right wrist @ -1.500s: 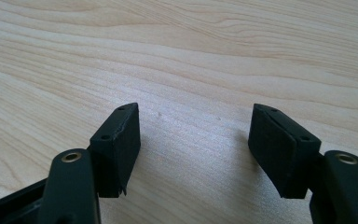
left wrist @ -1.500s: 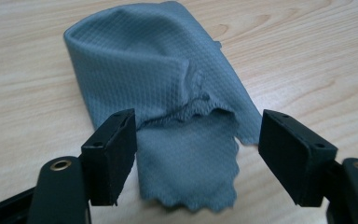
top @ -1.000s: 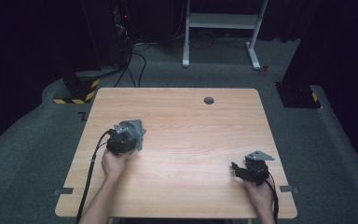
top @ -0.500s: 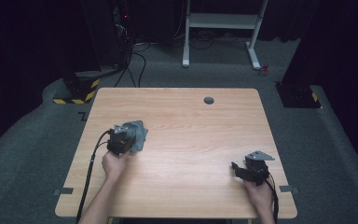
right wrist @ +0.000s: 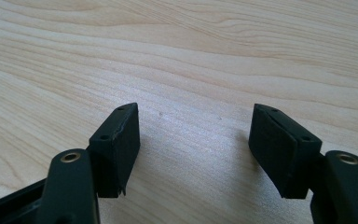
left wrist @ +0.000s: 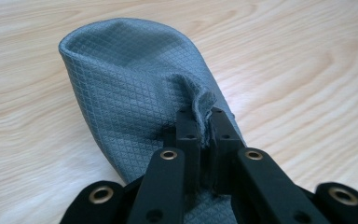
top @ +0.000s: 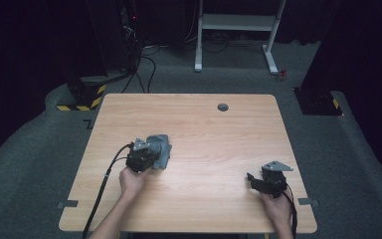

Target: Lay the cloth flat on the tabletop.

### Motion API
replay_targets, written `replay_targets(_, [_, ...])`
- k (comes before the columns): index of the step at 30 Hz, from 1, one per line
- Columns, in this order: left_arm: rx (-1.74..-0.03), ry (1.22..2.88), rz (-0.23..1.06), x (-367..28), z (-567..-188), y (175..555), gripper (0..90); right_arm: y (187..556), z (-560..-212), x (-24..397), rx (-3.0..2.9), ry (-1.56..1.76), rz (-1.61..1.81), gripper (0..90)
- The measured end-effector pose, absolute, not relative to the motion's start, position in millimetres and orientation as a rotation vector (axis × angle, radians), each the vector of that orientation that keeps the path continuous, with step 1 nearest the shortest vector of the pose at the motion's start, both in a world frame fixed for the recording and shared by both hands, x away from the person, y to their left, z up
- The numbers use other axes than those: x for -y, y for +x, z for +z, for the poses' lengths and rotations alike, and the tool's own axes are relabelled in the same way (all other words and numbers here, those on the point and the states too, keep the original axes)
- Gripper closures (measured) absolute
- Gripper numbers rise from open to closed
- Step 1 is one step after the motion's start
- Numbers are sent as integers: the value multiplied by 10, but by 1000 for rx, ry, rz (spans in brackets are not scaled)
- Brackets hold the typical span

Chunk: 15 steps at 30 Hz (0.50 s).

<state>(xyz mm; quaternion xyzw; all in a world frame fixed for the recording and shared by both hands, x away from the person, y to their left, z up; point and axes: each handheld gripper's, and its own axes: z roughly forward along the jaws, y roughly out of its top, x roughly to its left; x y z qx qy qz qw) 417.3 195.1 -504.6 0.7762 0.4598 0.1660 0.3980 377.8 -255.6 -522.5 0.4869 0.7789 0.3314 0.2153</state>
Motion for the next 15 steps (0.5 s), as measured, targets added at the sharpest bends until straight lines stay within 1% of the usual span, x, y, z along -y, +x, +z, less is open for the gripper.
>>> replay_targets(15, [-1038,1991,318,-1439,-5067,4060,848,3778,-5226,2556,-2159,1349,918,336])
